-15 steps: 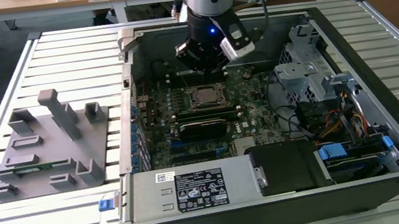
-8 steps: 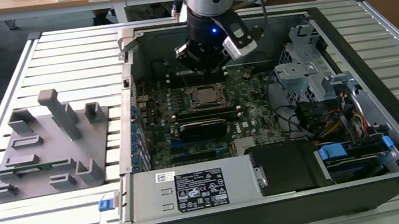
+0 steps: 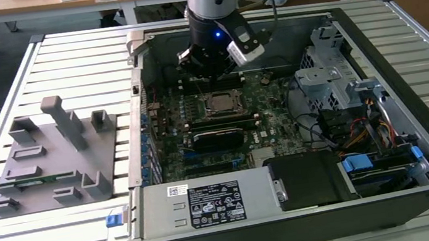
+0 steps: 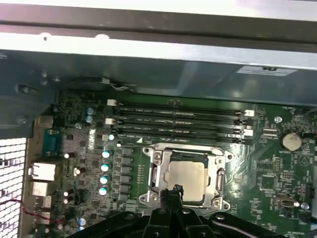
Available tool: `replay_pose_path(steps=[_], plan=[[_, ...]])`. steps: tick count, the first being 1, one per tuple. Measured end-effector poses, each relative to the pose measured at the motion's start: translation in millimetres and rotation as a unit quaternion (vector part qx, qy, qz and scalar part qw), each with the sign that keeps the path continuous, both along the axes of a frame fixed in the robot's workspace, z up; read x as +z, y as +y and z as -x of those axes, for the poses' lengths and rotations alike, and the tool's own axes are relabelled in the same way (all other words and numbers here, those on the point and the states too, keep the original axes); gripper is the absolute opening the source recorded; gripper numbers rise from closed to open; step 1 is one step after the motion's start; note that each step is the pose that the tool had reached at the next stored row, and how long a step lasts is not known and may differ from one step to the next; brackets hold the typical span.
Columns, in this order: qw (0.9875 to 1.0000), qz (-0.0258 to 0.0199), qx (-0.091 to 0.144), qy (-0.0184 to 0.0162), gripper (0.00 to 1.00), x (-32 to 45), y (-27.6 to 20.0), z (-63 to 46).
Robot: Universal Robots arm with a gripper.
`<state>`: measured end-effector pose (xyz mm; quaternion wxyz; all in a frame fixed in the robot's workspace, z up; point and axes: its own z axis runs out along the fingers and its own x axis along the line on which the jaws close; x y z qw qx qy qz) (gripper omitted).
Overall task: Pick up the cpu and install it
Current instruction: 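Install the first cpu locking lever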
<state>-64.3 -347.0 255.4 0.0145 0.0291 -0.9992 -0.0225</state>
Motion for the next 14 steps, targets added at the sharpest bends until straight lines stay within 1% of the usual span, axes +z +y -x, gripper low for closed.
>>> replay_pose_path(steps=[5, 7, 11, 14], plan=[[1.0, 0.0, 0.003, -0.0001, 0.11, -0.1, 0.0, 9.4], [1.0, 0.0, 0.004, -0.0011, 0.11, -0.1, 0.1, 16.5], [1.0, 0.0, 0.004, -0.0017, 0.11, -0.1, 2.1, 24.6], [1.0, 0.0, 0.004, -0.0017, 0.11, -0.1, 2.8, 30.7]])
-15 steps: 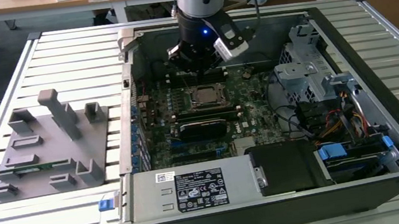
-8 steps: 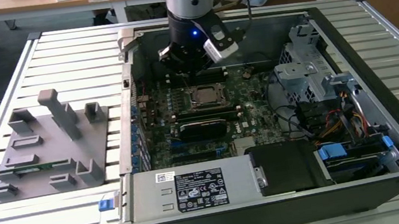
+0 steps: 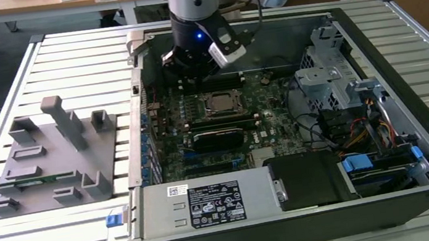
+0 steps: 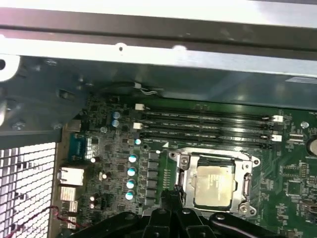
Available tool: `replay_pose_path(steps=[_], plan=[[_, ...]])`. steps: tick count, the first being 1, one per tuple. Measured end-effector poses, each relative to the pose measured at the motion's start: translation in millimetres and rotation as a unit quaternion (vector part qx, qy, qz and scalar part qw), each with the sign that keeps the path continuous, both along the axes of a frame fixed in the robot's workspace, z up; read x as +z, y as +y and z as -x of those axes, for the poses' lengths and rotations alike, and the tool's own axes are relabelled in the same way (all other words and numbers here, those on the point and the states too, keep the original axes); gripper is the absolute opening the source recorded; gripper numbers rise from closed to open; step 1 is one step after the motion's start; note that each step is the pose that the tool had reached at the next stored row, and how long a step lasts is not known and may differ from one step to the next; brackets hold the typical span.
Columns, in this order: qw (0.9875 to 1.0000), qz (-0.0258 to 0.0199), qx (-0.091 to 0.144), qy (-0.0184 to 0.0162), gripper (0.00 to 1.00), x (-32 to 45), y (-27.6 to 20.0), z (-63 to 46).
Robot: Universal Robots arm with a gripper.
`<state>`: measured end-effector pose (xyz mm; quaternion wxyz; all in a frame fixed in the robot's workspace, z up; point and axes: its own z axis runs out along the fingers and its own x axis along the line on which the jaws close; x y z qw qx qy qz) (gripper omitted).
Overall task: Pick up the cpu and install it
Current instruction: 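Install the first cpu locking lever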
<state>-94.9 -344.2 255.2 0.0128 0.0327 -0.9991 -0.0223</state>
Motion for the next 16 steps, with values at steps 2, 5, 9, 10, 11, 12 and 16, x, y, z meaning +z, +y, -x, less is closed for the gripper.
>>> replay_pose_path(steps=[2, 5, 9, 10, 11, 12, 16], plan=[[1.0, -0.0001, 0.0, -0.0001, 0.11, -0.1, 0.5, 4.4], [1.0, -0.0001, 0.0, -0.0002, 0.11, -0.2, 2.1, 10.5], [1.0, -0.0001, 0.0, -0.0003, 0.11, -0.4, 8.5, 16.6], [1.0, 0.0, 0.0, -0.0002, 0.11, -0.4, 10.6, 18.0], [1.0, 0.0, 0.0, -0.0003, 0.11, -0.6, 14.8, 20.5], [1.0, -0.0001, 0.0, -0.0003, 0.11, -0.7, 17.6, 21.0], [1.0, 0.0, 0.0, -0.0003, 0.11, -1.5, 27.1, 21.1]])
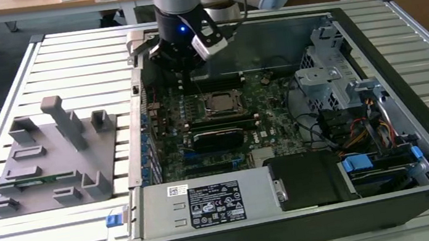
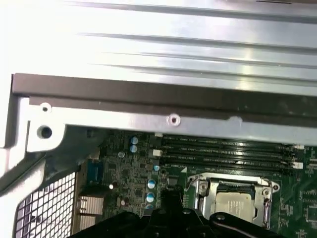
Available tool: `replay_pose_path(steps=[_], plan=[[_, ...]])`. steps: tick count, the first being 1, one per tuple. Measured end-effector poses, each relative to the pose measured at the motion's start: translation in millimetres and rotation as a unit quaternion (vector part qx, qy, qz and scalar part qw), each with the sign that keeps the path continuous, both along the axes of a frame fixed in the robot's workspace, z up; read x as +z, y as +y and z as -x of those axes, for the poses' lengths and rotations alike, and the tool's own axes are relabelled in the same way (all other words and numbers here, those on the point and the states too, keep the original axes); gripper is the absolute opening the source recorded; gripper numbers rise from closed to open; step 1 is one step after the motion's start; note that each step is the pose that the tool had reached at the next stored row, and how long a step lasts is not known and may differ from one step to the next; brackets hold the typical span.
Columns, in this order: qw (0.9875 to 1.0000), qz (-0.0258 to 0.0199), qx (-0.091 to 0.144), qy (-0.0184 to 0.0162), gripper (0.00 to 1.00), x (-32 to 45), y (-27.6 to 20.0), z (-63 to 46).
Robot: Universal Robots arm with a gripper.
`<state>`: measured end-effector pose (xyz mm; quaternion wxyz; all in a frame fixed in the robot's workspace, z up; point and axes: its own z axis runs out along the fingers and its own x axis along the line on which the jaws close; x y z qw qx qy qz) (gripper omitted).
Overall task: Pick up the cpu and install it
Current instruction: 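Install the first cpu locking lever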
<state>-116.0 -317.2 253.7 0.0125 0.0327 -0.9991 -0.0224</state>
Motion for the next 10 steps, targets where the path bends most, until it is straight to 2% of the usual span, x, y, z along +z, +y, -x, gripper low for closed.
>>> replay_pose_path(steps=[2, 4, 10], plan=[[1.0, 0.0, 0.0, 0.0, 0.11, -0.4, 2.4, 0.0], [1.0, 0.0, 0.0, 0.0, 0.11, -0.6, 3.0, -0.9], [1.0, 0.0, 0.0, 0.0, 0.11, -0.7, 3.8, -12.1]])
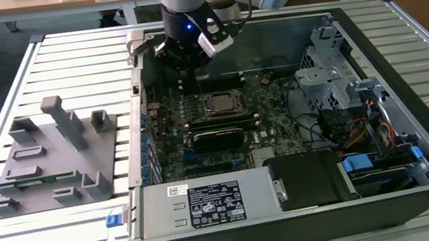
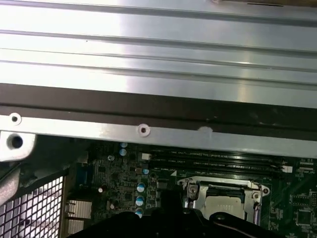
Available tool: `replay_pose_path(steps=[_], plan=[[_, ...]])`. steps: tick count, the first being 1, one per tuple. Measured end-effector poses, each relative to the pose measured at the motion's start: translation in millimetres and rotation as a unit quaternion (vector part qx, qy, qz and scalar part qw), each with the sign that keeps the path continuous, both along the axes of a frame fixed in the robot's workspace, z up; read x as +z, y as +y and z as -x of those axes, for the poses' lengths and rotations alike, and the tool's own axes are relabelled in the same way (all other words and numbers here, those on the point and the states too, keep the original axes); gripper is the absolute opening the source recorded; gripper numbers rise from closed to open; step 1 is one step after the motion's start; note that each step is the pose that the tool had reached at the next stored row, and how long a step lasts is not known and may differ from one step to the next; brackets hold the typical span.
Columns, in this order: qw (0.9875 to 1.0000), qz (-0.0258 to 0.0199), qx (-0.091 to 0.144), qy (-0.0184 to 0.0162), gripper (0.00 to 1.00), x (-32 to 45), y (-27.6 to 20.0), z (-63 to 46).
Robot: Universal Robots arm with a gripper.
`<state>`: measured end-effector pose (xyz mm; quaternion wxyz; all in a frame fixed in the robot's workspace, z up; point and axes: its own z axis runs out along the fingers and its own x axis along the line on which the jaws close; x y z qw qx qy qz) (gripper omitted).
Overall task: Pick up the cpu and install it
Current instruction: 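Install the first cpu locking lever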
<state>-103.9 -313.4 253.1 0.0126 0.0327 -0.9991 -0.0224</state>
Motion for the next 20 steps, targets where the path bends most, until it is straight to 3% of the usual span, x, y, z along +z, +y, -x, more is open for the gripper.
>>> replay_pose_path(steps=[8, 20], plan=[[1.0, 0.0, 0.0, -0.0001, 0.11, -0.6, 0.9, -20.6], [1.0, 0.0005, 0.0, -0.001, 0.11, -1.2, 0.7, -21.4]])
